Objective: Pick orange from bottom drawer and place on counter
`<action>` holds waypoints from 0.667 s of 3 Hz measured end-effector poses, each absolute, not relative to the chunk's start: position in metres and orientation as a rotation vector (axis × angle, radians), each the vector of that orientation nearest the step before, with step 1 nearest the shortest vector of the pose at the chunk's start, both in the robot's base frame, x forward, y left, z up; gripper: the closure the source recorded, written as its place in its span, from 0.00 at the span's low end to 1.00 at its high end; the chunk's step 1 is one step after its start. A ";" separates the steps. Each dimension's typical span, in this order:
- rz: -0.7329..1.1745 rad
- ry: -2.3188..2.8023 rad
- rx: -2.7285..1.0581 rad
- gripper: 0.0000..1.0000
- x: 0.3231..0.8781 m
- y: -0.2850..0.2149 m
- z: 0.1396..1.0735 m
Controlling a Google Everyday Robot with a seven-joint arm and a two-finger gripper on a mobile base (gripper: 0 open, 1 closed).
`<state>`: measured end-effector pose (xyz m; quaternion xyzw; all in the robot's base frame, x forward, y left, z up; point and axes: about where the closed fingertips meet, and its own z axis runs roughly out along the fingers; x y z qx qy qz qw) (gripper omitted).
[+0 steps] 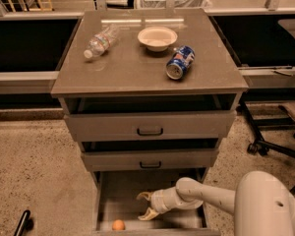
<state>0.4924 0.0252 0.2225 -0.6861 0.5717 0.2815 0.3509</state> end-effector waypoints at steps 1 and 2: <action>0.921 1.438 -1.718 0.40 0.475 0.043 0.179; 1.047 1.419 -1.689 0.41 0.476 0.047 0.153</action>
Offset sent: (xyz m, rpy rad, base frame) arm -0.0032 0.0165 -0.0990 0.2271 0.2626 0.1122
